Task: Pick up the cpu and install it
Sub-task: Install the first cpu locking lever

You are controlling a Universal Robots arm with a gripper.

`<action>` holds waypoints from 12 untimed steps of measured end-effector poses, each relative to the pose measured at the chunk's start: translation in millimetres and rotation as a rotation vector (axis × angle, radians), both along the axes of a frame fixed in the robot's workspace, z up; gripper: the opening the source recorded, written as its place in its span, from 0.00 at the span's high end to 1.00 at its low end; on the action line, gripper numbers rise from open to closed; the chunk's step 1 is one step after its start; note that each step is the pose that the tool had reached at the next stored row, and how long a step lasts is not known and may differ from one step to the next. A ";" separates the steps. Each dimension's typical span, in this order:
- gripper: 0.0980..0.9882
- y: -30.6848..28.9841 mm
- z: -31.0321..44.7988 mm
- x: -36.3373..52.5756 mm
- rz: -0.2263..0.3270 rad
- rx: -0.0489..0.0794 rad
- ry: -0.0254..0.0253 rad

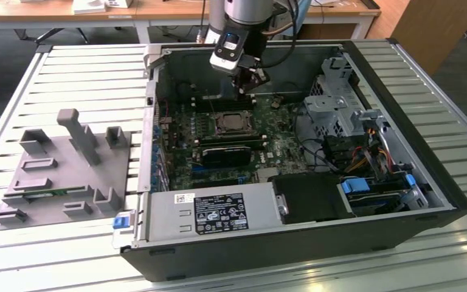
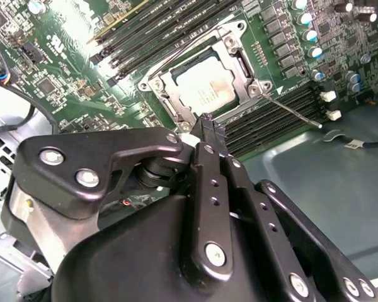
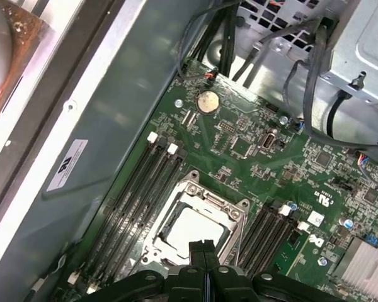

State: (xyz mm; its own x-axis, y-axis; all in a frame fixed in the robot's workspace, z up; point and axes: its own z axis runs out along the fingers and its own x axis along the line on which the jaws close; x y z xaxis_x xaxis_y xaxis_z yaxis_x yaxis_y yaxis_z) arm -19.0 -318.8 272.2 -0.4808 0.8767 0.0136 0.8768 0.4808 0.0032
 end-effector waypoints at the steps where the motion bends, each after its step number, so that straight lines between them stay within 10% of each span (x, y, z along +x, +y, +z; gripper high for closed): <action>1: 0.99 0.0 0.0 0.0 0.007 0.000 0.0000; 12: 0.99 0.0 -0.1 0.0 0.122 0.000 0.0000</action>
